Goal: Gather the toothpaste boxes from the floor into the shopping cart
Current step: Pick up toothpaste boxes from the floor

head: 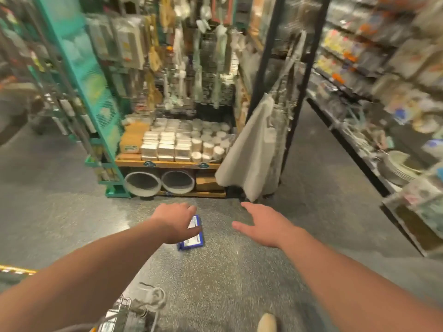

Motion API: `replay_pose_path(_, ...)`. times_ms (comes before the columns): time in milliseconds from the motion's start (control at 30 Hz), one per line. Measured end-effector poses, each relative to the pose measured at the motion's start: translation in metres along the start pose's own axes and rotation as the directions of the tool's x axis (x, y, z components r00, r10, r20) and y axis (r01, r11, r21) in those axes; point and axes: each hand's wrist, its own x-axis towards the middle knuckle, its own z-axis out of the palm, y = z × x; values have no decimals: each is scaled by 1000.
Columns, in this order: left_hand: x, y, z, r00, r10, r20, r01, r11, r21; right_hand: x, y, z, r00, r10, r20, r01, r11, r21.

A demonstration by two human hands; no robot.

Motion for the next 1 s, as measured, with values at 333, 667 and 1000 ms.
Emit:
replay_pose_path(333,52,-24,-17,891,-450,51,452,873,-185,197,1,-39,896,-383,224,415,902,-120)
replay_pose_path(667,97,-100,20,738,-645,196,674,696,-247,347,-77,-24,747,-528,403,620,773,-136)
replay_pose_path(1000,142,-165,33,688,-698,200,720,622,-307,438,-120,-20,700,-504,506,646,749,-147)
